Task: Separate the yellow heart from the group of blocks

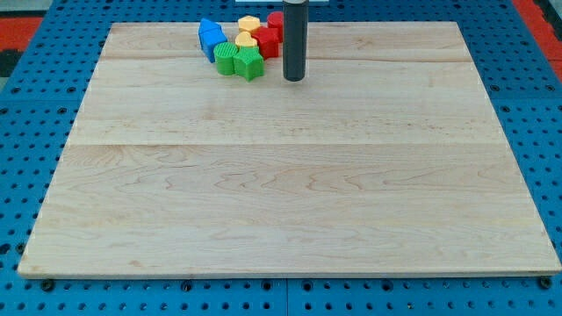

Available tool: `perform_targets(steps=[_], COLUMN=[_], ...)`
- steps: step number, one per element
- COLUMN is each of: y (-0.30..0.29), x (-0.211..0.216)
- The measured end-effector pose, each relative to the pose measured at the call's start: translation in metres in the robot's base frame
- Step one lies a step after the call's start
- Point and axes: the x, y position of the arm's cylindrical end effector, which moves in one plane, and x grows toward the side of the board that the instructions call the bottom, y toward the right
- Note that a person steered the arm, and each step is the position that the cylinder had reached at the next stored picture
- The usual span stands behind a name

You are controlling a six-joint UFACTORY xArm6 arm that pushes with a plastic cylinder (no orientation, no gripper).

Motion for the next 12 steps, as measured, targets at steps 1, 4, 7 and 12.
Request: perform_targets(steps=[1,4,7,12], y=[0.000,0.012,0.060,-0.009], x=[0.000,-0.015,-0.123,-0.122])
